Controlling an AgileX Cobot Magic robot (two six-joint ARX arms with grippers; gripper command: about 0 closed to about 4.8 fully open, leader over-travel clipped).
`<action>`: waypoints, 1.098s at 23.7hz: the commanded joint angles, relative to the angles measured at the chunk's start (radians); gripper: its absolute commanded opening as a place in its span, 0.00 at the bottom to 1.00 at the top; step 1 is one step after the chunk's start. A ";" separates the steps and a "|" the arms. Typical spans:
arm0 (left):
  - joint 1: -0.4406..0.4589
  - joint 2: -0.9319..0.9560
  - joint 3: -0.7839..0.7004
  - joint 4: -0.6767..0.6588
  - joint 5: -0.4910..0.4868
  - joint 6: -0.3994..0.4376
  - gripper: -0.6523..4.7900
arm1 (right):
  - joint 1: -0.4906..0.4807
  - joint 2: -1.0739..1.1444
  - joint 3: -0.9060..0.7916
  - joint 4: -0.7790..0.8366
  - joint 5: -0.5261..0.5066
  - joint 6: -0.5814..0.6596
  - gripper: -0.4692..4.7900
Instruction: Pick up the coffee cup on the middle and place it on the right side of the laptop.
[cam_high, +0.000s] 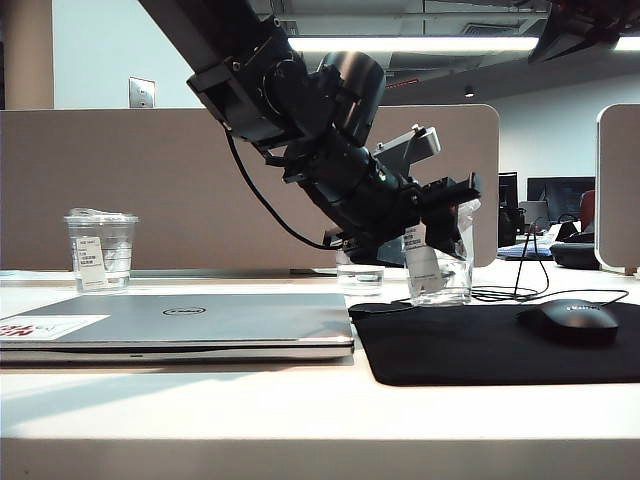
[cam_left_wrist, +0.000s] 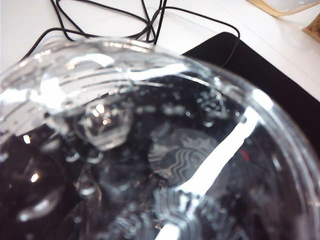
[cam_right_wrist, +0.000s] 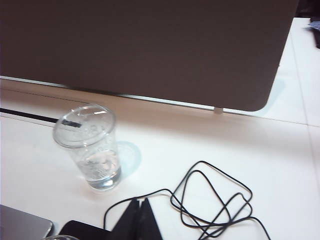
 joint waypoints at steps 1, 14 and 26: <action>-0.008 -0.005 0.006 -0.002 -0.009 -0.002 0.60 | 0.000 -0.003 0.005 0.015 0.029 -0.011 0.08; -0.073 -0.007 0.006 -0.182 0.009 0.002 1.00 | 0.000 -0.004 0.006 0.017 0.035 -0.010 0.08; -0.108 -0.043 0.006 -0.305 -0.156 0.008 1.00 | 0.000 -0.023 0.005 0.001 0.035 -0.010 0.08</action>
